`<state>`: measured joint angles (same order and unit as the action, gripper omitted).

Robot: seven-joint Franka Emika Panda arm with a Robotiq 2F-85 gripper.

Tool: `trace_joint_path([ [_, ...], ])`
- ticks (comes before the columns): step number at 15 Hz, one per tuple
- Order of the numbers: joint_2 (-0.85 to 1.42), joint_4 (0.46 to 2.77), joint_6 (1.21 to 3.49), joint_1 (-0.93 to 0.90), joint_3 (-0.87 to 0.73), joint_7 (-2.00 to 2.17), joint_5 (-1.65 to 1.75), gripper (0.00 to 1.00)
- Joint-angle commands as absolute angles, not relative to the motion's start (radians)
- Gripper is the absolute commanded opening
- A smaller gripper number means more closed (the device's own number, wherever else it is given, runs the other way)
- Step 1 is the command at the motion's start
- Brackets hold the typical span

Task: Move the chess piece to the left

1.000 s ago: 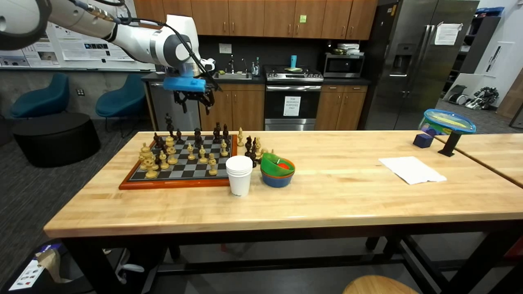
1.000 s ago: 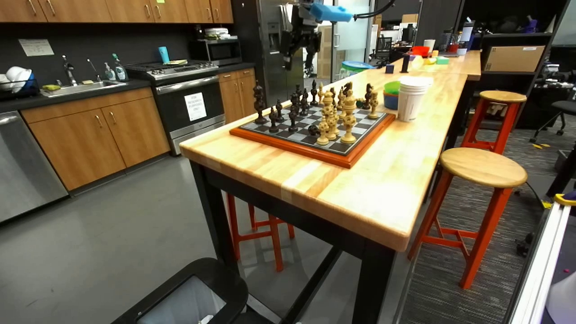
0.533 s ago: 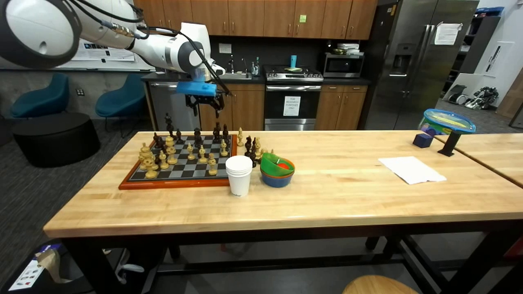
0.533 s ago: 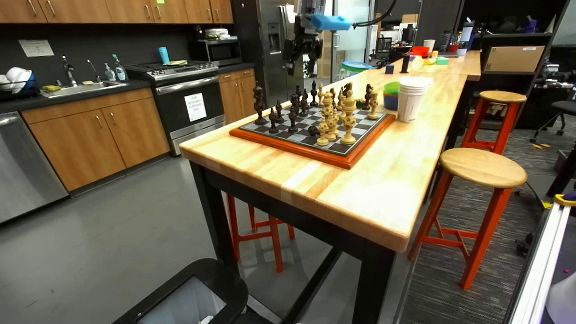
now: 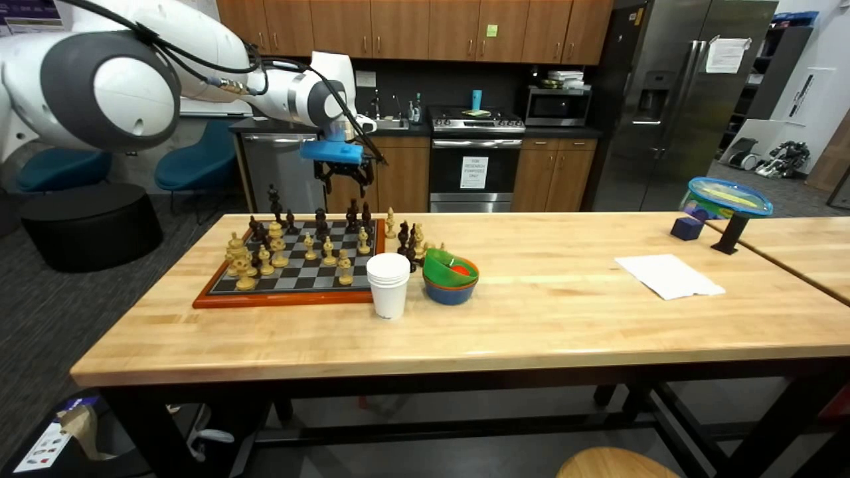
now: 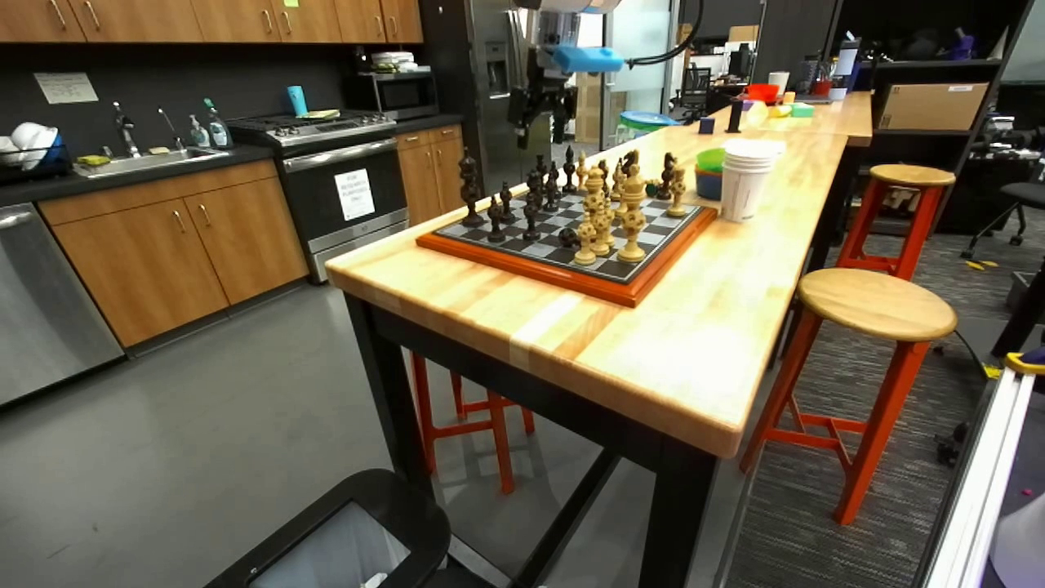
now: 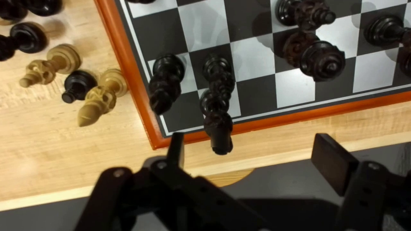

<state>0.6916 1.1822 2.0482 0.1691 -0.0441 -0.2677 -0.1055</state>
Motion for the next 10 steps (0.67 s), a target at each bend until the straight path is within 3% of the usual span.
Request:
trace_joint_path([
  [1, 0.772, 1.050, 1.977, 0.192, -0.024, -0.251, -0.109, 1.00],
  [9, 0.884, 0.870, 1.894, 0.208, -0.016, -0.238, -0.108, 1.00],
  [10, 0.895, 0.853, 1.888, 0.208, -0.016, -0.236, -0.107, 0.75],
])
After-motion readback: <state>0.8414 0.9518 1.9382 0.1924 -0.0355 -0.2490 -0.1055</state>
